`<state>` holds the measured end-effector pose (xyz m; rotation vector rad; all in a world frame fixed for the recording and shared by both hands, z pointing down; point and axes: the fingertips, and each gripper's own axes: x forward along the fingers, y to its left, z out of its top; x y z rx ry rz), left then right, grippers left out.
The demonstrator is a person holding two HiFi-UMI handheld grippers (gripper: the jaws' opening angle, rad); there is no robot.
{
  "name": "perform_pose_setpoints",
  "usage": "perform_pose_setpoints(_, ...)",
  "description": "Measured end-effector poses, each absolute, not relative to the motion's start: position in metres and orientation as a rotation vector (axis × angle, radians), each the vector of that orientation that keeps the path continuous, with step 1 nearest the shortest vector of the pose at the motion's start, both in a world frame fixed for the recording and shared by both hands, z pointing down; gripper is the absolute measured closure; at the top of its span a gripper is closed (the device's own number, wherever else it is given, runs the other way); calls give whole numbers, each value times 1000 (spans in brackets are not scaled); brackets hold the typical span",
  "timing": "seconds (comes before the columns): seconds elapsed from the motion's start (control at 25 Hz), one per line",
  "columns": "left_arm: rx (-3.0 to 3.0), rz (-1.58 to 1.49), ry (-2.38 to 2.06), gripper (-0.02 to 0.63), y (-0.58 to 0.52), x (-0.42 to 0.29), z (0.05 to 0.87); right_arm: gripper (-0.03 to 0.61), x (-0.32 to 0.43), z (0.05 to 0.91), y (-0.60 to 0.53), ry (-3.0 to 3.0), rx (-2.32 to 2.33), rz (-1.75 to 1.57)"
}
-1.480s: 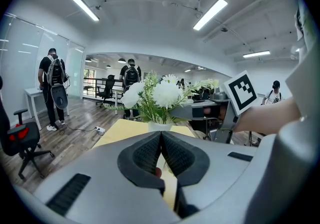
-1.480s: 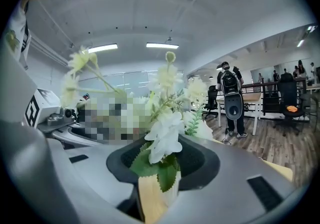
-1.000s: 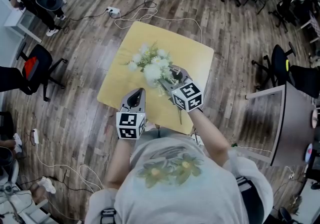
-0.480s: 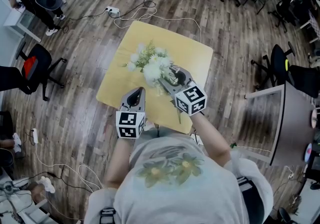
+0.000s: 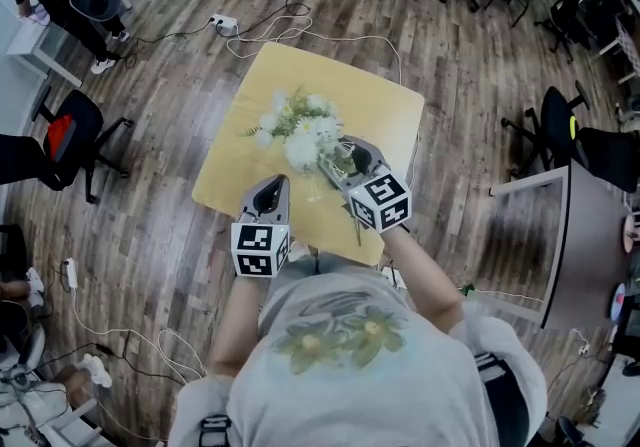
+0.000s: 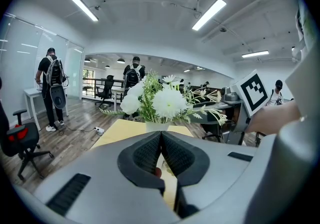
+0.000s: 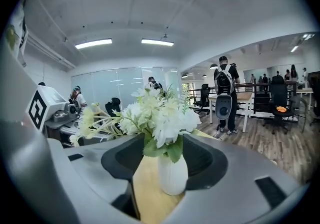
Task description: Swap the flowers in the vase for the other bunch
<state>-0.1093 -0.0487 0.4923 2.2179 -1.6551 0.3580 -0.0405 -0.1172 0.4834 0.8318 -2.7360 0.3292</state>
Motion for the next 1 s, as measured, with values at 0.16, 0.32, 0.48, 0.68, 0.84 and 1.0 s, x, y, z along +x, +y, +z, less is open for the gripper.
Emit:
perform_pose_setpoints(0.16,2218,357,-1653,595,-48,-109,493,357,-38,489,-114,-2729,836,344)
perform_pose_setpoints(0.32,2215,356,-1652,595,-46,-109,495,357,-32,494,-110,-2717,845,364)
perform_pose_setpoints(0.48,2205,362,-1647,595,-42,-113,497,357,-30,501,-104,-2702,843,395)
perform_pose_setpoints(0.68,2203,369,-1632,595,-40,-108,499,357,-29,511,-92,-2696,816,440)
perform_pose_setpoints(0.84,2205,375,-1622,595,-38,-101,505,357,-25,521,-86,-2690,809,455)
perform_pose_setpoints(1.0,2200,379,-1608,595,-35,-100,509,358,-23,524,-83,-2686,817,456)
